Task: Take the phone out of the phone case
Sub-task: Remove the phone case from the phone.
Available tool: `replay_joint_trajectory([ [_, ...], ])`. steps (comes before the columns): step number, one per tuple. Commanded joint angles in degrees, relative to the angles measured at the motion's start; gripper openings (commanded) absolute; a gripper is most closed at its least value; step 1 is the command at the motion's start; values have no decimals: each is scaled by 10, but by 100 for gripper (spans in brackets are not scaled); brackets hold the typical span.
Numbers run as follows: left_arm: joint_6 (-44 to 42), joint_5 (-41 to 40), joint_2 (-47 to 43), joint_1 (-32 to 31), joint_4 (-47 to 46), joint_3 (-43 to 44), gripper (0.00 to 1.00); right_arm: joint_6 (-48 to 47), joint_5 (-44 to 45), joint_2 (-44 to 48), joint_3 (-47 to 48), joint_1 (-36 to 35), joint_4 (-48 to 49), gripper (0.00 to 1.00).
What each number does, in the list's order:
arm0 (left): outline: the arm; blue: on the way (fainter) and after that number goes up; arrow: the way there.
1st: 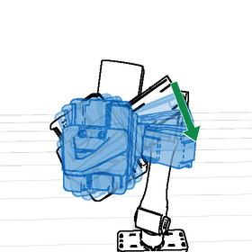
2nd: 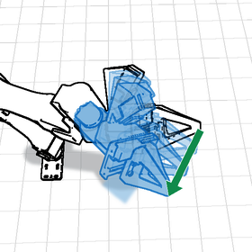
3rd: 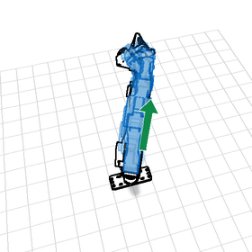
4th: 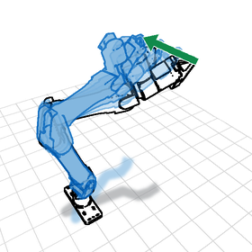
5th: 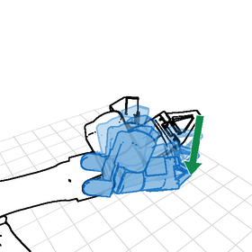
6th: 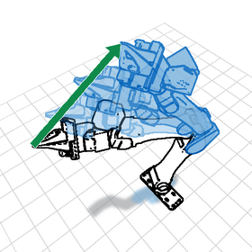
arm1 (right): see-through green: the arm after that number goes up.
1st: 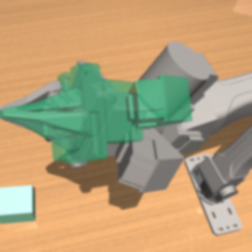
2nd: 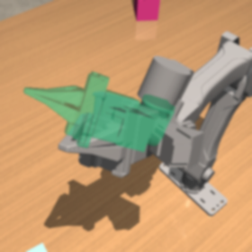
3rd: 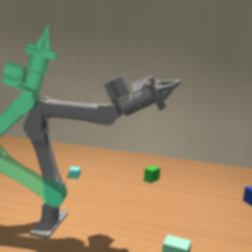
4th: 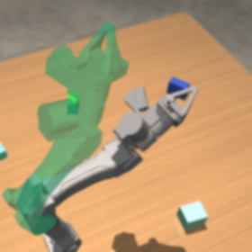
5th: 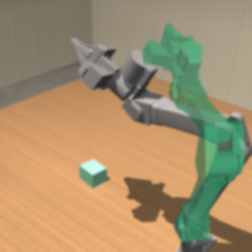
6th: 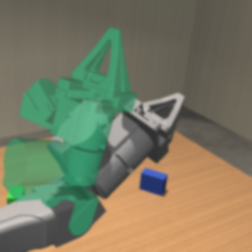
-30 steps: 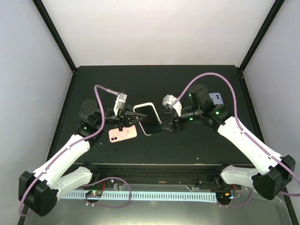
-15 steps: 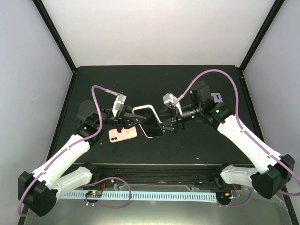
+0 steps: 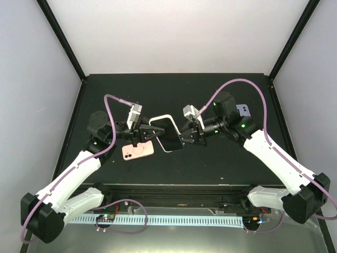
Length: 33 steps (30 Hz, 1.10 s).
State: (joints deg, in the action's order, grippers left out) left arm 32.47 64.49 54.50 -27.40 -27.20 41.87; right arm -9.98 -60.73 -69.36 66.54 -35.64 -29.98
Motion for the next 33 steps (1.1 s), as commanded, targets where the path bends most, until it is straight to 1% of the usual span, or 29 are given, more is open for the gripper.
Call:
replay_joint_trajectory([
  [1,-7,-6,14,5,72,-1,2,2,-44,15,1,-6,93,17],
  [5,1,-80,36,15,83,1,2,14,-44,17,-18,-6,85,1],
  [9,9,-128,54,16,95,16,2,35,-10,29,-50,-4,81,1],
  [10,13,-143,52,16,97,18,7,40,-3,35,-59,-3,82,1],
  [12,14,-178,46,16,103,21,35,52,10,44,-76,0,80,1],
  [13,12,-200,41,16,114,24,46,60,19,50,-83,2,80,1],
  [15,-2,-258,28,15,147,35,63,79,36,60,-103,7,84,1],
  [16,-11,-287,19,15,169,41,70,92,48,67,-113,12,90,1],
  [17,-21,-318,9,15,190,47,74,108,59,73,-123,18,96,1],
  [19,-37,-378,-11,14,230,53,81,144,67,83,-148,33,111,1],
  [22,-43,-464,-43,12,271,48,85,182,70,90,-175,59,126,1],
  [24,-43,-500,-55,8,292,37,87,202,77,89,-189,75,125,1],
  [26,-41,-516,-62,1,300,21,86,215,97,86,-195,87,111,1],
  [29,-43,-518,-67,-26,294,-7,80,232,154,80,-198,100,71,1],
  [31,-55,-528,-66,-59,293,-21,76,246,198,76,-200,104,43,1],
  [33,-78,-571,-59,-105,302,-26,75,255,222,72,-205,112,21,1],
])
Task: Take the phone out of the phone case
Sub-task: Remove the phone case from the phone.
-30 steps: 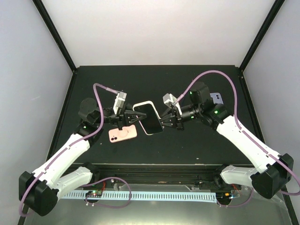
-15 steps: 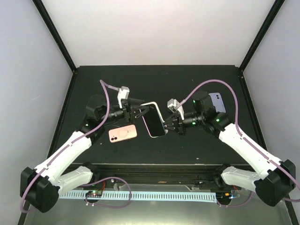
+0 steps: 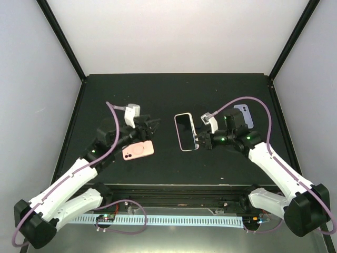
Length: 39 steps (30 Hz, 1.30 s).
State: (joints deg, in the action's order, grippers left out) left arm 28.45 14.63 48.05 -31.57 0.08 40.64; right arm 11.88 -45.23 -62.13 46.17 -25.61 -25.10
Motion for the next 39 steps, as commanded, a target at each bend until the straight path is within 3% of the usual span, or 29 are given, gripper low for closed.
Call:
replay_joint_trajectory([
  [1,-51,-97,12,-90,37,-13,75,40,76,-2,-6,16,-38,1],
  [7,-118,-205,70,-214,39,-19,74,48,123,-18,-33,31,-69,1],
  [13,-156,-249,156,-276,-10,-11,75,60,129,-85,-35,33,-53,1],
  [18,-203,-331,239,-332,-43,12,76,74,130,-150,-19,33,-35,1],
  [28,-204,-339,360,-368,-107,35,77,142,141,-159,-79,33,81,1],
  [35,-227,-442,421,-406,-112,58,79,128,95,-246,-58,34,85,1],
  [39,-256,-446,447,-410,-114,68,77,118,75,-266,-38,36,69,1],
])
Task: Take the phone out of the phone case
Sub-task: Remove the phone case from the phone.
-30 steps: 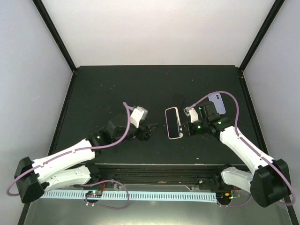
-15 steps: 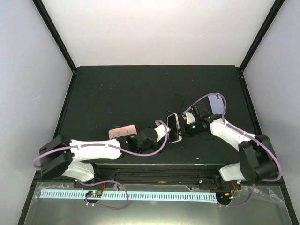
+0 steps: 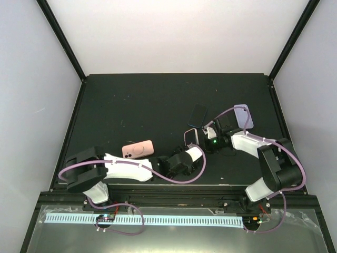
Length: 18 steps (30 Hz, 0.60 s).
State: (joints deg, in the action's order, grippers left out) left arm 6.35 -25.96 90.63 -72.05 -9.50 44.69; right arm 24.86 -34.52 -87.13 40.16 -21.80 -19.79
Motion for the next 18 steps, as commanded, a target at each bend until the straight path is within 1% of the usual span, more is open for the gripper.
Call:
replay_joint_trajectory([
  [1,-39,-42,29,-5,-20,30,76,-11,-35,-18,27,-2,13,1],
  [5,-45,-48,53,-5,-19,47,73,-9,-47,-17,28,-2,7,1],
  [8,-50,-51,72,-3,-11,71,68,-18,-59,-9,28,0,-1,1],
  [13,-56,-85,98,-2,18,99,64,-19,-62,8,28,10,-3,1],
  [16,-52,-90,102,0,31,106,58,-18,-64,11,24,16,-2,1],
  [18,-46,-101,104,1,51,115,56,-17,-70,8,23,21,-2,1],
])
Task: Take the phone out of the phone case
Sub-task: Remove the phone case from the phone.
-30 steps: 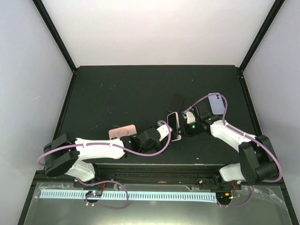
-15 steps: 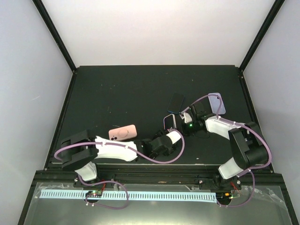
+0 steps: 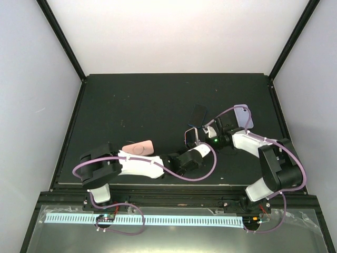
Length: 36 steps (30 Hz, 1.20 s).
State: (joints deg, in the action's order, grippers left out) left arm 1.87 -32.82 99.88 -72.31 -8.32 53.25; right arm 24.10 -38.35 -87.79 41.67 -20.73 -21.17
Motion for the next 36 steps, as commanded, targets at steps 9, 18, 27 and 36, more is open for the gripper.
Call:
replay_joint_trajectory([
  [9,7,-21,-3,4,145,57,62,-5,-57,18,10,30,8,1],
  [18,2,-22,14,5,176,95,60,-5,-60,45,3,43,8,1],
  [27,-7,-2,29,6,186,136,55,-10,-71,38,4,47,1,1],
  [36,-14,-17,55,13,240,148,53,-12,-87,25,8,49,-4,1],
])
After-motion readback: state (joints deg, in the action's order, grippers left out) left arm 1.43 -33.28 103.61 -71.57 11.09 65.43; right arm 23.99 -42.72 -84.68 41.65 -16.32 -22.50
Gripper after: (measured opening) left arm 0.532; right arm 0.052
